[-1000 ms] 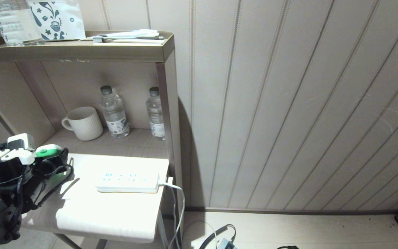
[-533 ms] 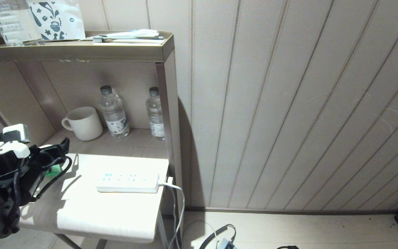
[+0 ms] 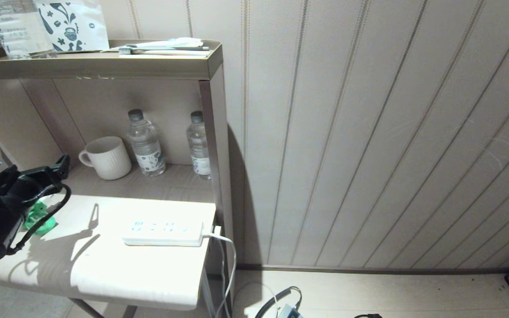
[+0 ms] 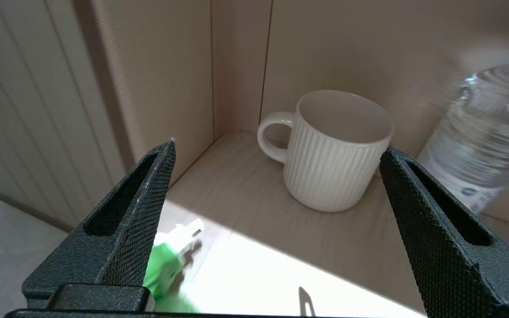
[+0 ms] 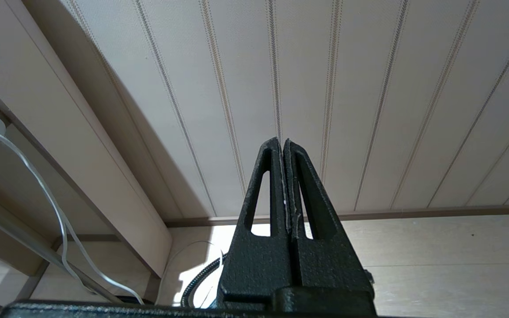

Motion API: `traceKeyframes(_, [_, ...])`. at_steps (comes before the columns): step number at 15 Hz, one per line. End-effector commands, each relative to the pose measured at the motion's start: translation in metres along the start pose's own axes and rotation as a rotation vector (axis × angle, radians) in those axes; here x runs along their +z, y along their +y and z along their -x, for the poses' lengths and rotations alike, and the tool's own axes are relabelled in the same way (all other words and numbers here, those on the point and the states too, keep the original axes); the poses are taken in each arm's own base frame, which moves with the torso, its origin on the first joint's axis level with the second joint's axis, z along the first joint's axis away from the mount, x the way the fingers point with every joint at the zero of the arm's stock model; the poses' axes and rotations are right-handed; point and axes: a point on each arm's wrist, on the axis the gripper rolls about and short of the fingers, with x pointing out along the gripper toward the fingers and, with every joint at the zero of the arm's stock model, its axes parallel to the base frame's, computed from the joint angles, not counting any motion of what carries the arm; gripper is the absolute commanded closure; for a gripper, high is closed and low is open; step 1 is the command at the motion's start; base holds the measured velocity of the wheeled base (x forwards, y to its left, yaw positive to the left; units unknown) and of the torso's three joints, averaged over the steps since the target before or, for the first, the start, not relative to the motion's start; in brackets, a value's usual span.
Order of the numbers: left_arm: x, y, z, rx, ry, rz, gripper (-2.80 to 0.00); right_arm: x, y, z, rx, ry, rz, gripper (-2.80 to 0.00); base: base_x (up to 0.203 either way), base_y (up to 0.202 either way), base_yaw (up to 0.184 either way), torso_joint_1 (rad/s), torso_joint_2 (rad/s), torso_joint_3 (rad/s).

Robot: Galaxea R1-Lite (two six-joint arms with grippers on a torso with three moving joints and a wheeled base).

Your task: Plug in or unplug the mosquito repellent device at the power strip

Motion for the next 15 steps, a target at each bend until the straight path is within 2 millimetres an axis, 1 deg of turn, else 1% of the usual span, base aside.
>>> traceKeyframes(1, [0.027, 0.000, 0.032, -0.019, -0.044, 0.010, -2.80, 0.000, 0.000, 0.000, 0.000, 0.001, -0.001, 0.00, 0.000, 0.000, 0.000, 0.000, 0.00, 0.000])
traceKeyframes(3, [0.022, -0.003, 0.050, -0.044, 0.024, -0.002, -2.80, 0.000, 0.000, 0.000, 0.000, 0.001, -0.001, 0.00, 0.000, 0.000, 0.000, 0.000, 0.00, 0.000])
traceKeyframes(5, [0.019, -0.004, 0.057, -0.058, 0.040, -0.023, -2.80, 0.000, 0.000, 0.000, 0.000, 0.001, -0.001, 0.00, 0.000, 0.000, 0.000, 0.000, 0.00, 0.000])
traceKeyframes(6, [0.022, -0.004, 0.063, -0.061, 0.036, -0.025, -2.80, 0.000, 0.000, 0.000, 0.000, 0.001, -0.001, 0.00, 0.000, 0.000, 0.000, 0.000, 0.00, 0.000])
traceKeyframes(8, [0.034, -0.001, 0.084, -0.074, 0.020, -0.021, -2.80, 0.000, 0.000, 0.000, 0.000, 0.001, -0.001, 0.00, 0.000, 0.000, 0.000, 0.000, 0.00, 0.000])
traceKeyframes(10, [0.050, 0.005, 0.119, -0.105, 0.008, -0.016, -2.80, 0.000, 0.000, 0.000, 0.000, 0.001, -0.001, 0.00, 0.000, 0.000, 0.000, 0.000, 0.00, 0.000])
traceKeyframes(11, [0.056, 0.009, 0.138, -0.117, 0.009, -0.016, 0.00, 0.000, 0.000, 0.000, 0.000, 0.001, -0.001, 0.00, 0.000, 0.000, 0.000, 0.000, 0.00, 0.000])
traceKeyframes(13, [0.062, 0.017, 0.175, -0.142, 0.011, -0.016, 0.00, 0.000, 0.000, 0.000, 0.000, 0.001, -0.001, 0.00, 0.000, 0.000, 0.000, 0.000, 0.00, 0.000])
traceKeyframes(15, [0.060, 0.025, 0.212, -0.181, 0.006, -0.019, 0.00, 0.000, 0.000, 0.000, 0.000, 0.001, -0.001, 0.00, 0.000, 0.000, 0.000, 0.000, 0.00, 0.000])
